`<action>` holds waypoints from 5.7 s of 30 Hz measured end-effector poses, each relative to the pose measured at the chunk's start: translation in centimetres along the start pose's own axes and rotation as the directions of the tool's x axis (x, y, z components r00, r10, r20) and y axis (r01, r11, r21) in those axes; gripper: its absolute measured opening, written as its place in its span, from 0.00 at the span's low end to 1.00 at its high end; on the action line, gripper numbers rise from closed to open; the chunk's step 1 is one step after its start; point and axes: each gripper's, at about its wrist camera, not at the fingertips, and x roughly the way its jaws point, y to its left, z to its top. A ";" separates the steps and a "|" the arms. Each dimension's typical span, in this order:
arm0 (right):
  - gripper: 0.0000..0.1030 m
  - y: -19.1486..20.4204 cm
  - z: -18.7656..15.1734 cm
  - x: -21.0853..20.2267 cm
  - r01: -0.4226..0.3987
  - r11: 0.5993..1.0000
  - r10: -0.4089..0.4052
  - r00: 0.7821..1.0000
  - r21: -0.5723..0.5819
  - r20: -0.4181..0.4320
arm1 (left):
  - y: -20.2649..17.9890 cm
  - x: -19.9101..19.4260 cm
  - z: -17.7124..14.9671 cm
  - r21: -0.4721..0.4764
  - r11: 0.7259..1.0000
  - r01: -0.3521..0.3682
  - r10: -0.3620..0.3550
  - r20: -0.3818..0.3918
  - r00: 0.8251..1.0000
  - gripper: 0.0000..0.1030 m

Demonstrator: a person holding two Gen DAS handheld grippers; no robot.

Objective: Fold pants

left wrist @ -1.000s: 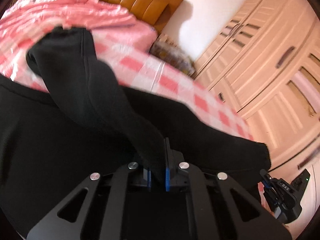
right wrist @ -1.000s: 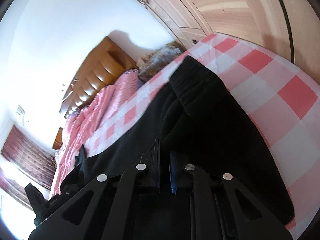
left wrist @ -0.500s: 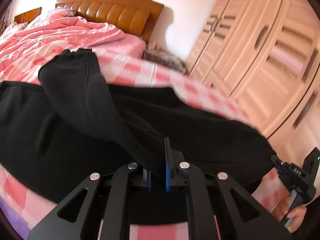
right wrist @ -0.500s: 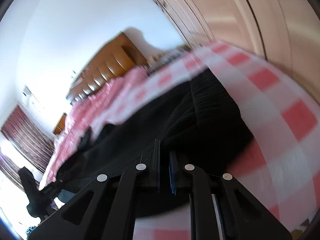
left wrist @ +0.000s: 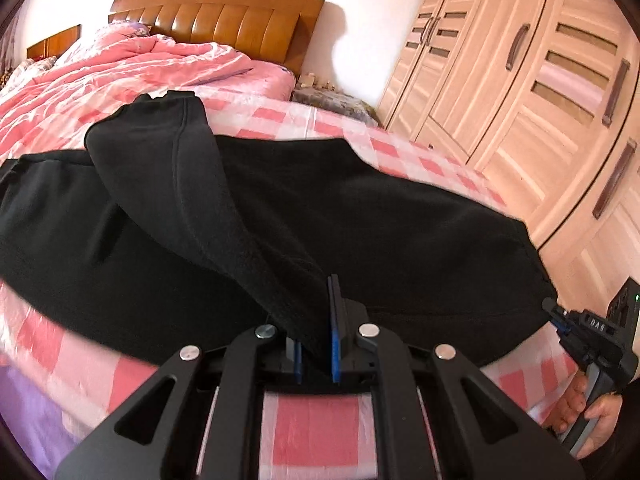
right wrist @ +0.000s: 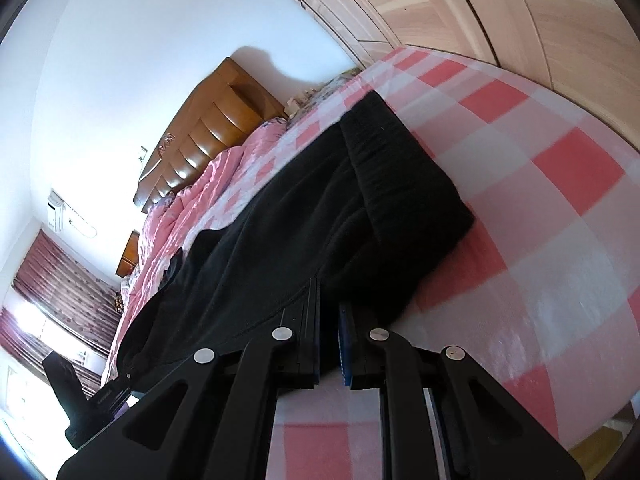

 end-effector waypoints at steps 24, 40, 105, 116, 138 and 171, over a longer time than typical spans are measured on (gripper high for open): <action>0.26 -0.1 -0.3 1.3 0.044 0.998 -0.048 0.991 -0.039 -0.121 | 1.3 3.0 -2.3 0.055 0.994 -0.091 0.095 -0.062 0.994 0.56; 0.95 11.0 3.4 3.7 0.119 0.855 -0.155 0.987 -0.505 -0.031 | -4.9 2.1 7.5 0.309 0.939 -0.151 0.132 0.083 0.988 0.98; 0.94 20.2 1.9 20.4 -0.007 0.789 -0.177 0.955 -0.614 -0.238 | 13.4 26.1 26.7 0.132 0.790 -0.598 0.610 -0.253 0.751 0.62; 0.94 19.4 2.5 20.3 -0.052 0.828 -0.120 0.956 -0.559 -0.267 | 15.5 12.0 25.1 0.027 0.843 -0.538 0.538 -0.011 0.843 0.08; 0.96 21.2 0.7 21.9 0.069 0.712 -0.296 0.932 -0.699 -0.210 | 34.5 -5.5 5.4 -0.259 0.855 -0.450 0.454 -0.049 0.890 0.84; 0.96 21.2 0.5 22.2 0.081 0.708 -0.311 0.928 -0.701 -0.207 | 43.1 -7.9 4.7 -0.618 0.785 -0.039 0.154 0.134 0.979 0.91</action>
